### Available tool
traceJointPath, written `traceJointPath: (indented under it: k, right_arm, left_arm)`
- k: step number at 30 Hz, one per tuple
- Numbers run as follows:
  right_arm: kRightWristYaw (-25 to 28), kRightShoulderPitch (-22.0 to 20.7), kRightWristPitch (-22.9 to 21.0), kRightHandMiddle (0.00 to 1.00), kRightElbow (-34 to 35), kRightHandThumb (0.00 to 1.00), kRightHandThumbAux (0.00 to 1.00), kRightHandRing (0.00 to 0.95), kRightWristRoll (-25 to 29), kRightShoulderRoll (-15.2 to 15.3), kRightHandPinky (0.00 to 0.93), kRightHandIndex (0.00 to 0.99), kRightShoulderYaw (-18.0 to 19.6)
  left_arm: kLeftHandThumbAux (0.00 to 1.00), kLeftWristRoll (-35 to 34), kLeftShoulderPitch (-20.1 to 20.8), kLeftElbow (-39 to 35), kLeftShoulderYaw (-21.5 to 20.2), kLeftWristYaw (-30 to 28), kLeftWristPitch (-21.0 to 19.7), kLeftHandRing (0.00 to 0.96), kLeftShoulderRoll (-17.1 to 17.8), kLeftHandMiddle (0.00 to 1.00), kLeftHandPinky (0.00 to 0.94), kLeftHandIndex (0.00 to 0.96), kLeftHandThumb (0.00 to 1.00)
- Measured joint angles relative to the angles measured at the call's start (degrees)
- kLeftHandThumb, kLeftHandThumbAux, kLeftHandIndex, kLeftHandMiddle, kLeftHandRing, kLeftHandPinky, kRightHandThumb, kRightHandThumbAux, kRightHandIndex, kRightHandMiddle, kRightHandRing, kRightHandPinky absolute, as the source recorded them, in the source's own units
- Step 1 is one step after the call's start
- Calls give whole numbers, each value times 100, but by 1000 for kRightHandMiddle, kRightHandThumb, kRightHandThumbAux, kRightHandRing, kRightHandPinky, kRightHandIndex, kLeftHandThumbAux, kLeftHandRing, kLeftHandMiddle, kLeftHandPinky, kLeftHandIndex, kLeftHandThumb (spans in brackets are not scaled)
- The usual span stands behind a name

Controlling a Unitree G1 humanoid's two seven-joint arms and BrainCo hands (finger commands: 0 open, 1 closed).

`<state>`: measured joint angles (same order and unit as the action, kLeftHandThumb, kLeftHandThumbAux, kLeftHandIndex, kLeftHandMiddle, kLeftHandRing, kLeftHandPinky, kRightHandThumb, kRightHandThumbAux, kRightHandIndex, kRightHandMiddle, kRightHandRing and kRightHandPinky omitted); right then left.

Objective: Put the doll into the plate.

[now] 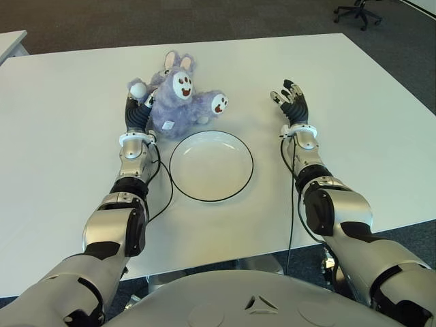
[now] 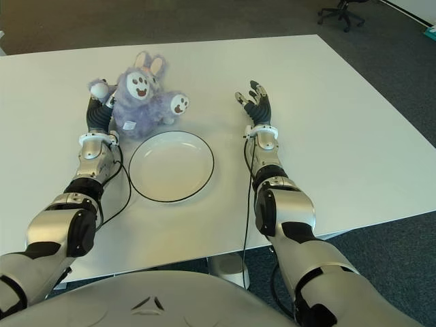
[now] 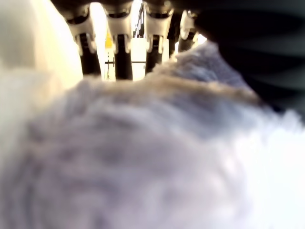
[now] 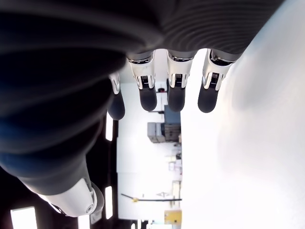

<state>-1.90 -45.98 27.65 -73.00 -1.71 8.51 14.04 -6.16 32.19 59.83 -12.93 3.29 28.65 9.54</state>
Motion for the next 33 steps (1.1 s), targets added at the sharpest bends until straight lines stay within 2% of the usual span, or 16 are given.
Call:
traceJointPath:
  k: [13,17,20,33]
  right_arm:
    - [20,0,-1,92,-4,359,740,78,8,13,107,124,31]
    - [20,0,-1,88,-4,341,740,74,8,15,111,129,31]
    - [19,-1,0,89,-4,337,740,76,6,18,118,130,28]
    - [18,-8,0,95,-1,361,750,78,5,28,116,136,26]
  left_arm:
    - [542,5,92,141,31,0,-3,199,21,169,214,45,32]
    - [562,9,157,179,36,0,1,203,37,163,247,30,47]
    - [579,23,197,241,39,0,19,208,52,162,238,21,57]
    - [583,59,322,428,43,0,48,209,97,162,234,0,73]
